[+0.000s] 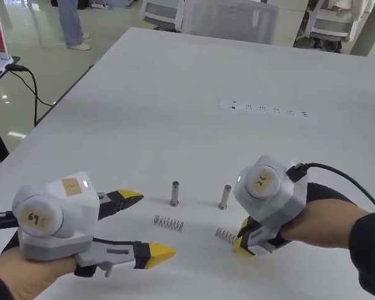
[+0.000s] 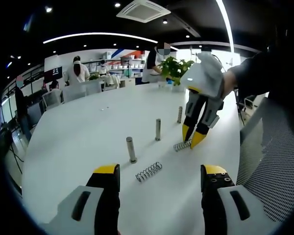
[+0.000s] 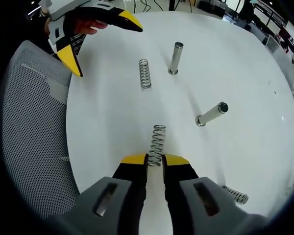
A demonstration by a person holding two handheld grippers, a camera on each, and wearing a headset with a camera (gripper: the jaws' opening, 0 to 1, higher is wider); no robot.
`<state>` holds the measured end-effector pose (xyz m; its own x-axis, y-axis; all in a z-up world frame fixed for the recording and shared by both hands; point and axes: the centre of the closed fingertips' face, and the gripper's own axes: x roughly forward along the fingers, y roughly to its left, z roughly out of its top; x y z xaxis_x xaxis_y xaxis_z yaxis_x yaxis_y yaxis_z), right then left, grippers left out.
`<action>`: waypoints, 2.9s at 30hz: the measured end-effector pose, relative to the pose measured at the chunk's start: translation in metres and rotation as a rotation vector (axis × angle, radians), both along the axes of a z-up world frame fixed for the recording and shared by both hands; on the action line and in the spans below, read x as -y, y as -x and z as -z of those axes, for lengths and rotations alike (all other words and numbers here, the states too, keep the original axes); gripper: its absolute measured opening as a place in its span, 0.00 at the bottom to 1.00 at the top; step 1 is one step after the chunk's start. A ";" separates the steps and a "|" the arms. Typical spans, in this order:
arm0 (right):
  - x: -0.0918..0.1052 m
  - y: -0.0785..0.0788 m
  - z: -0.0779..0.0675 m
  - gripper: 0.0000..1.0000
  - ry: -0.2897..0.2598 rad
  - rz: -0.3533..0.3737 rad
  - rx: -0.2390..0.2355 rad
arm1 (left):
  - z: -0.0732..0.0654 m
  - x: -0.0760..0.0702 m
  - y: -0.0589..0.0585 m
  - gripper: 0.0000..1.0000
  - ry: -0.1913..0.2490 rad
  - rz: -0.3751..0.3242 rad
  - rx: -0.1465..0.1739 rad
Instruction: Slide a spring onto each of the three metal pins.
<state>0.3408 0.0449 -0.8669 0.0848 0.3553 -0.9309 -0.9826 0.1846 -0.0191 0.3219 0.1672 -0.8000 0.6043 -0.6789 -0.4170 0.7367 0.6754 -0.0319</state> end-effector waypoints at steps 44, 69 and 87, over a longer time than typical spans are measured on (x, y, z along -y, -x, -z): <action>-0.008 0.012 -0.070 0.12 -0.003 -0.222 0.045 | -0.018 0.047 0.004 0.54 0.007 0.153 0.035; -0.021 0.032 -0.086 0.12 -0.008 -0.406 0.050 | -0.031 0.082 0.013 0.31 0.043 0.292 0.072; -0.022 0.042 -0.087 0.13 -0.007 -0.459 0.036 | -0.031 0.093 0.019 0.13 0.043 0.346 0.081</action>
